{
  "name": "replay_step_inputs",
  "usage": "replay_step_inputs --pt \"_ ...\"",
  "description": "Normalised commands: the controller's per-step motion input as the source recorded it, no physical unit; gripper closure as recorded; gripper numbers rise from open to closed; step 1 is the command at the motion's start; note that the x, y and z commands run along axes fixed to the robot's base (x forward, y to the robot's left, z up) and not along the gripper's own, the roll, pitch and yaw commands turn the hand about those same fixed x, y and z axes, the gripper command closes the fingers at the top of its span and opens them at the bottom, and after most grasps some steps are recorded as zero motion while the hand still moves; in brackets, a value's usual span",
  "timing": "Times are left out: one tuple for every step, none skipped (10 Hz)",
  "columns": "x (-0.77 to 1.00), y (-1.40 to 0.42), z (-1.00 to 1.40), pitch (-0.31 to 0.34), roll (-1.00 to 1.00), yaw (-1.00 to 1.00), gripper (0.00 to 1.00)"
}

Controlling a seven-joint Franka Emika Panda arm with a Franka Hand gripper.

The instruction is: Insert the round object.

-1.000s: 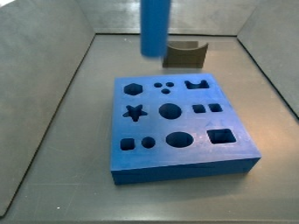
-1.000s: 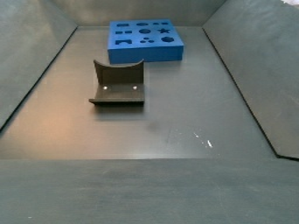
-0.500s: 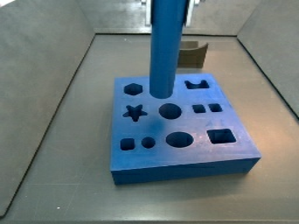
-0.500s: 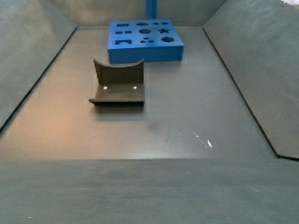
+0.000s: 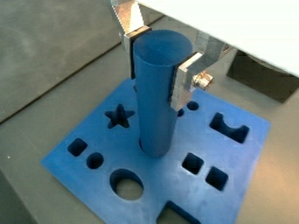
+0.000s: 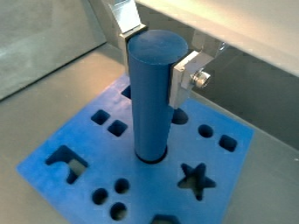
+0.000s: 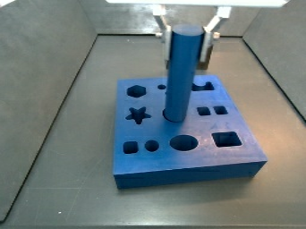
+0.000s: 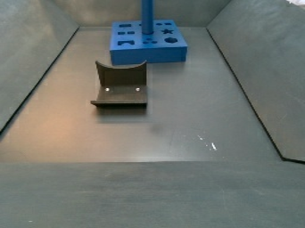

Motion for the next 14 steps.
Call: replay_step_inputs --pt "0.32 0.0 -0.36 0.0 -0.03 -0.12 1.0" --pt "0.14 0.0 -0.73 0.0 0.02 -0.12 1.0" --pt "0.0 0.09 -0.58 0.019 0.12 -0.1 1.0" --pt "-0.26 0.0 -0.36 0.0 0.04 -0.19 1.0" --pt "-0.26 0.0 -0.3 0.0 0.01 -0.18 1.0" --pt "-0.26 0.0 -0.25 0.0 0.0 -0.17 1.0" --pt "-0.27 0.0 -0.25 0.0 0.0 -0.16 1.0" --pt "-0.28 0.0 -0.25 0.0 0.0 -0.15 1.0" --pt "-0.18 -0.04 -0.27 -0.016 0.0 -0.1 1.0" --pt "0.0 -0.09 -0.29 -0.003 0.0 -0.01 1.0" --pt "0.0 -0.12 -0.27 -0.003 0.0 0.0 1.0" --pt "0.0 0.0 -0.15 -0.093 -0.05 0.0 1.0" --pt "0.0 0.0 0.0 -0.037 0.0 0.0 1.0" --pt "0.0 0.0 -0.09 -0.127 0.0 0.0 1.0"
